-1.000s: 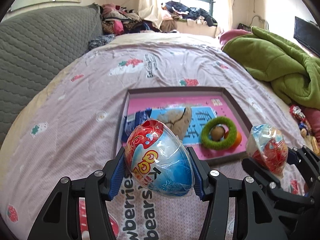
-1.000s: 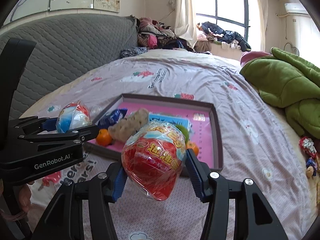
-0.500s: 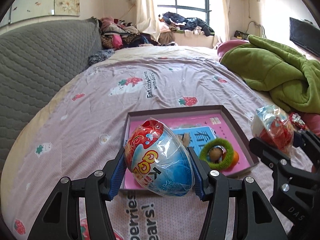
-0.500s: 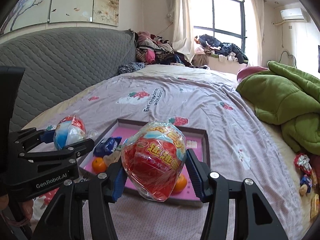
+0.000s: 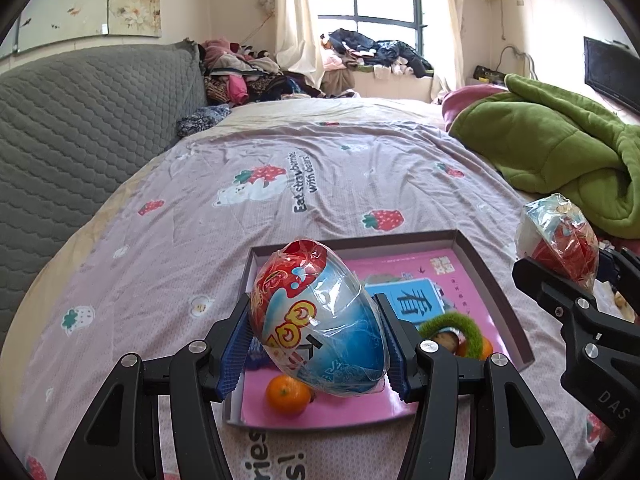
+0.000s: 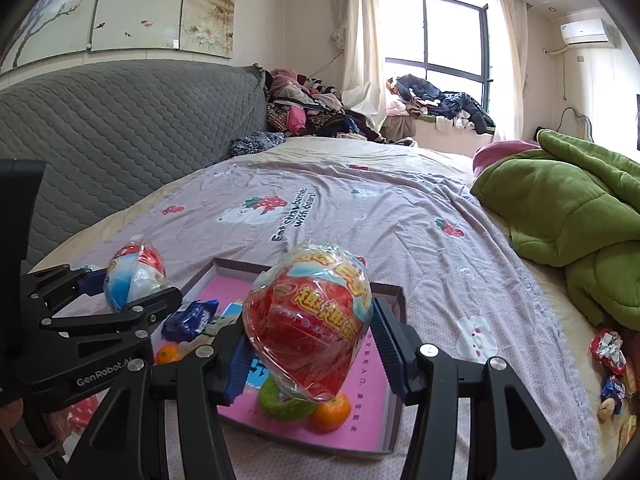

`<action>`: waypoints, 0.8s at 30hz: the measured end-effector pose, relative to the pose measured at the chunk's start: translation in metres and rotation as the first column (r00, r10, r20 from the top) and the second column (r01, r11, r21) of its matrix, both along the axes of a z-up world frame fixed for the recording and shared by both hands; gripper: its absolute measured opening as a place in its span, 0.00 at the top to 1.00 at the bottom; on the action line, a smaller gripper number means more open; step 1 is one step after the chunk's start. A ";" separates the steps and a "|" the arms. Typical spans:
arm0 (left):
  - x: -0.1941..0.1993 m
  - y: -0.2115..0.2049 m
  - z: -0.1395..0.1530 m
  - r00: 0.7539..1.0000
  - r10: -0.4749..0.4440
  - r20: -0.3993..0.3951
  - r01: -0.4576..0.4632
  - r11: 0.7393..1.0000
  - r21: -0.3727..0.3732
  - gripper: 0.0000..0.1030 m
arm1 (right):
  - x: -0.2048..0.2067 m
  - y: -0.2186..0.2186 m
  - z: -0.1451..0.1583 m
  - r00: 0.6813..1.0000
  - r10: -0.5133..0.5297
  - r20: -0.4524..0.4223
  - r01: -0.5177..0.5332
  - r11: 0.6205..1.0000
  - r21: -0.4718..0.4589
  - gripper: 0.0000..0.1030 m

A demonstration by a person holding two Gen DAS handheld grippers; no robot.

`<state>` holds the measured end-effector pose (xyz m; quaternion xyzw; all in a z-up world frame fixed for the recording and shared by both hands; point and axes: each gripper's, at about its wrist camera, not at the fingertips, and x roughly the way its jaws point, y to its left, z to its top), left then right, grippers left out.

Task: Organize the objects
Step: 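Lift both eggs and carry them over the grey tray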

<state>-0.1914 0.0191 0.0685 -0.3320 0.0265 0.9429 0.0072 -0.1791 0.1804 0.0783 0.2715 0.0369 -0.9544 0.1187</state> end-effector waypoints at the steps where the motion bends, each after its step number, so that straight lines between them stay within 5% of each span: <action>1: -0.002 0.000 0.000 1.000 0.000 -0.006 0.000 1.000 0.002 0.43 | -0.002 0.002 0.000 1.000 -0.001 -0.002 0.001 1.000 -0.002 0.47; 13: -0.025 0.001 -0.013 1.000 0.013 -0.014 -0.013 1.000 0.014 0.42 | -0.023 0.012 -0.013 1.000 -0.027 -0.005 0.028 0.999 0.025 0.47; 24: -0.049 0.018 -0.050 0.998 -0.017 0.065 0.018 1.000 -0.017 0.42 | -0.047 0.012 -0.041 0.997 -0.032 0.070 0.029 0.998 0.051 0.47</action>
